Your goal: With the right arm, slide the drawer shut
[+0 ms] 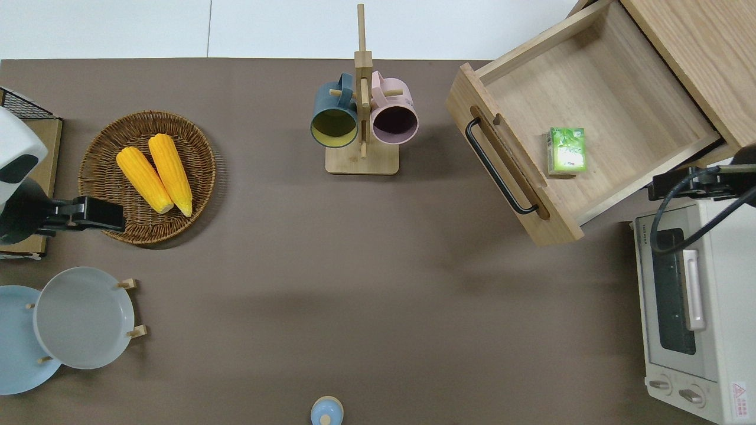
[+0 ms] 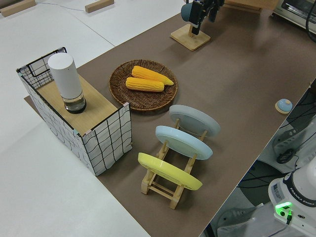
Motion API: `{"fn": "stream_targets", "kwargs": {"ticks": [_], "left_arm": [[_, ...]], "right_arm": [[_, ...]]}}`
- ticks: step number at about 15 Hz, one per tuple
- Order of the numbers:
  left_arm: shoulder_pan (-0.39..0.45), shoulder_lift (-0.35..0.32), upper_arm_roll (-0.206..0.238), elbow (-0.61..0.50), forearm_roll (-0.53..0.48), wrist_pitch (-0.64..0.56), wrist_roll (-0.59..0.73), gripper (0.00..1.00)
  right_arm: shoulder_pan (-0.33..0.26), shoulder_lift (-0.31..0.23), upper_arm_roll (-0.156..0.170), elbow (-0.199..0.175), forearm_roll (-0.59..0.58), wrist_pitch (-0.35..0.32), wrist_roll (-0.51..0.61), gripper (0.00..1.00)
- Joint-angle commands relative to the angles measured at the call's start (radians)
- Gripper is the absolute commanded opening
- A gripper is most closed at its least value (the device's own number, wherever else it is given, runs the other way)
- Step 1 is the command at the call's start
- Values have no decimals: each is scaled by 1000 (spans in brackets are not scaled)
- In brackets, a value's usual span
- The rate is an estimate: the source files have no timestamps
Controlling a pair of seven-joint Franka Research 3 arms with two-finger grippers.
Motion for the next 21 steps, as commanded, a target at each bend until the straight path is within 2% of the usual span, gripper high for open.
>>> {"fn": "stream_targets", "kwargs": {"ticks": [1,11,12,14,16,18,21], "left_arm": [[-5,-10,5,-5,12,-12,8,998],[-5,-10,4,-5,12,-12,7,995],[-5,-10,4,-5,12,-12,8,998],[-5,-10,5,-5,12,-12,8,998],[-6,-10,4,-5,12,-12,7,995],[-5,-10,5,-5,12,-12,7,995],[-5,-10,5,-5,12,-12,7,995]], "right_arm": [[0,5,6,16,12,-15,15,990],[-9,7,6,27,12,-26,4,973],[-9,7,7,28,14,-26,4,902],[-5,7,7,28,12,-28,3,662],[-5,7,7,28,18,-44,1,322],[-5,10,7,45,24,-70,1,2],[-8,10,9,50,27,-74,0,0]]}}
